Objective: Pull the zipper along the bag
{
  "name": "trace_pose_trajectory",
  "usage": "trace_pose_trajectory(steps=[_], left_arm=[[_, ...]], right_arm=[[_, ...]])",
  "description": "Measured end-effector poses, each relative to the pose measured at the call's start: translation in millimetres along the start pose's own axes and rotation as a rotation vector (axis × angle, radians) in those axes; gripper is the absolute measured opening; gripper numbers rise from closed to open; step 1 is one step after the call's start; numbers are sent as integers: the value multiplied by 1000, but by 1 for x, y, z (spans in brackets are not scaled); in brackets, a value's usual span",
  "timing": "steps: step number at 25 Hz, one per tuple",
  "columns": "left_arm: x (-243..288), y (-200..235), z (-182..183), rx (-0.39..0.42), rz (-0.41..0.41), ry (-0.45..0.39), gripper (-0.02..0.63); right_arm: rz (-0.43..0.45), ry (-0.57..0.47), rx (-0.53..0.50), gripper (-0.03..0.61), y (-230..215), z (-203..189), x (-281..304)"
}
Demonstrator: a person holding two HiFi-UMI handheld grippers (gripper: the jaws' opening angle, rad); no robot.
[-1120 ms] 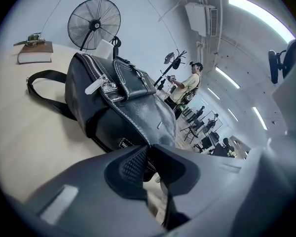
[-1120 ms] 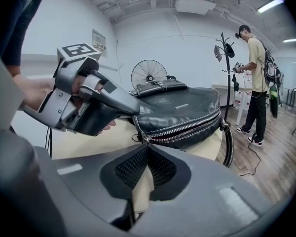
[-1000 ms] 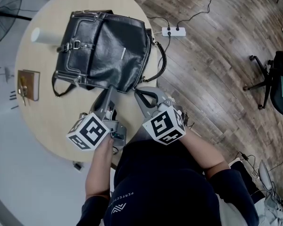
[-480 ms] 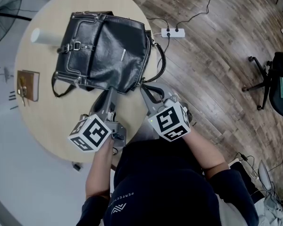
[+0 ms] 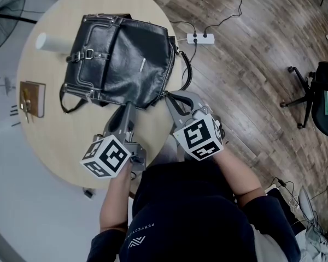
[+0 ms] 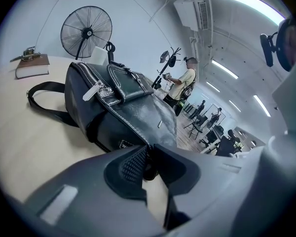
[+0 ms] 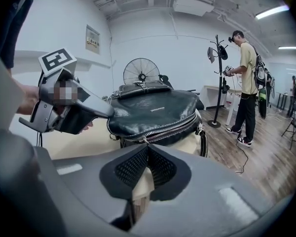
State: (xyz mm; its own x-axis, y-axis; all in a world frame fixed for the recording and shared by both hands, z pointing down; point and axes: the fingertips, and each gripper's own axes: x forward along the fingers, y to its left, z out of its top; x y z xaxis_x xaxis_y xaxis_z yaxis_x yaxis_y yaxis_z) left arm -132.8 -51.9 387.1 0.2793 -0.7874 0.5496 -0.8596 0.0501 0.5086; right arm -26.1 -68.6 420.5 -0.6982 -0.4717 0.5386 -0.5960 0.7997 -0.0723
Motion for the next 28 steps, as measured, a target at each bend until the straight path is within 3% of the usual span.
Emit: trace_pose_trajectory(steps=[11,16,18,20,26,28], left_arm=[[-1,0,0,9,8,-4,64],[-4,5,0,19,30,2,61],[-4,6,1,14,30,3,61],[-3,6,1,19,38,1,61],[-3,5,0,23,43,1,61],[-3,5,0,23,45,1,63]], right_arm=[[-26,0,-11,9,-15,6,1],[-164,-44,77,2,-82,8,-14],[-119,-56,112,2,-102,12,-22],[-62,-64,63,3,-100,16,-26],[115,-96,16,8,-44,8,-14],[174,-99,20,48,-27,5,-10]])
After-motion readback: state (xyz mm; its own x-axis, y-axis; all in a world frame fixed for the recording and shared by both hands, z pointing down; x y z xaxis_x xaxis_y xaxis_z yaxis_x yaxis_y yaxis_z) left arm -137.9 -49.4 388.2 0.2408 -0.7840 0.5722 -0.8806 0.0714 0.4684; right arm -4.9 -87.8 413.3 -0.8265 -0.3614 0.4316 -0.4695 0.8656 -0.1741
